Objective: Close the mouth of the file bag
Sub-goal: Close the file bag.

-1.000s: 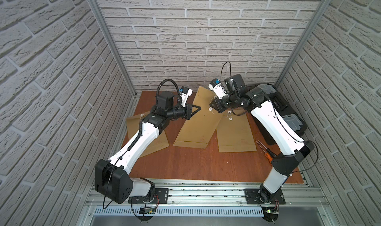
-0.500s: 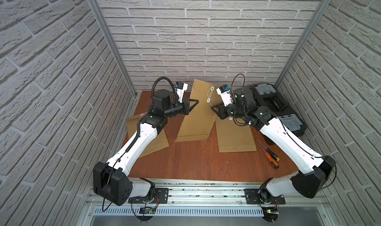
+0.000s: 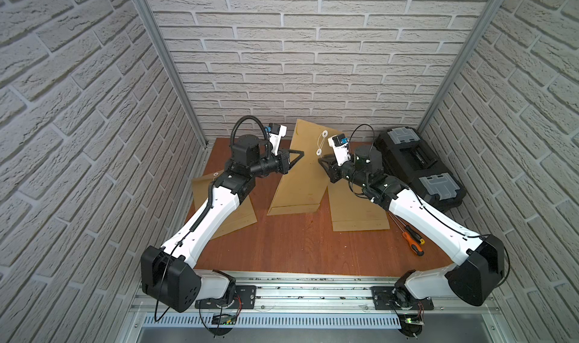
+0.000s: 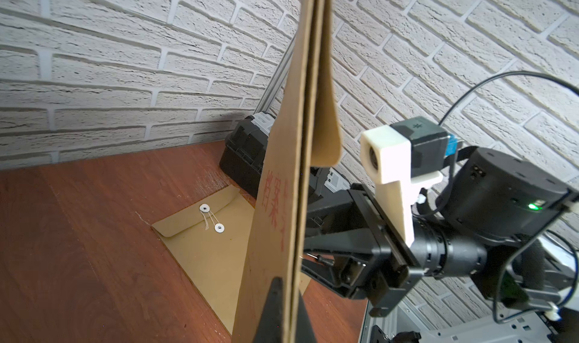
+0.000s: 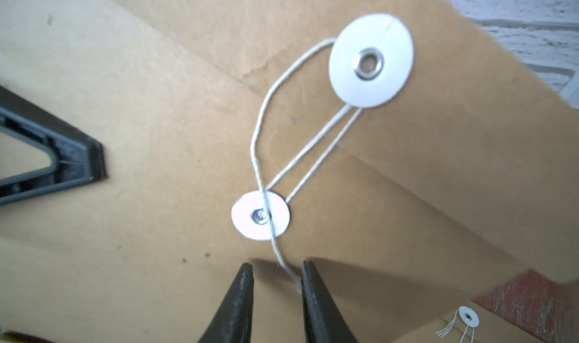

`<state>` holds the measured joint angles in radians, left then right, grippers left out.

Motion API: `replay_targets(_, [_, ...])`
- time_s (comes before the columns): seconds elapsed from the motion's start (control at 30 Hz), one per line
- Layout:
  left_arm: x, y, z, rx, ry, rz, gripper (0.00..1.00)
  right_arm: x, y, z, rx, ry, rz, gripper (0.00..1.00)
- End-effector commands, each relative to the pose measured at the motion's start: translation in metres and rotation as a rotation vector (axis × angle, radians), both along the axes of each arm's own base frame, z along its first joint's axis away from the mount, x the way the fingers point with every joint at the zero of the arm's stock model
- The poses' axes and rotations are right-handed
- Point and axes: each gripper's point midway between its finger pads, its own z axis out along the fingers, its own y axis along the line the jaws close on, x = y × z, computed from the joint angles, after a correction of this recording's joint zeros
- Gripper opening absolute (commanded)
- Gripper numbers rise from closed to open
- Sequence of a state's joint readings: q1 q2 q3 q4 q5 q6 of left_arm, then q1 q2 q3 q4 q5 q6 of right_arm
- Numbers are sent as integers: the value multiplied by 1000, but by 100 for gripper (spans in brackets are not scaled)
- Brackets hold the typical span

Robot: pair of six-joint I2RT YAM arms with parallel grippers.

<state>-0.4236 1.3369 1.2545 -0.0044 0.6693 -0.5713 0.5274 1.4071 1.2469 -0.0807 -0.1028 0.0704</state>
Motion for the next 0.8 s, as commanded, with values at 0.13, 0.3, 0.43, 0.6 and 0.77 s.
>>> replay_targets(0.13, [-21,-19,29,-3,-95,-106,0,22,4,21,-8,-138,-22,21])
replay_targets(0.3, [-25,-22,29,20,-102,-130,0,23,4,30,19,-184,-30,16])
replay_targets(0.43, [-25,-21,29,30,-109,-125,0,22,1,33,36,-192,-43,14])
replay_targets(0.6, [-23,-21,28,34,-111,-121,0,20,-3,35,30,-200,-57,13])
replay_targets(0.77, [-21,-19,29,39,-117,-104,0,16,-6,34,25,-195,-61,7])
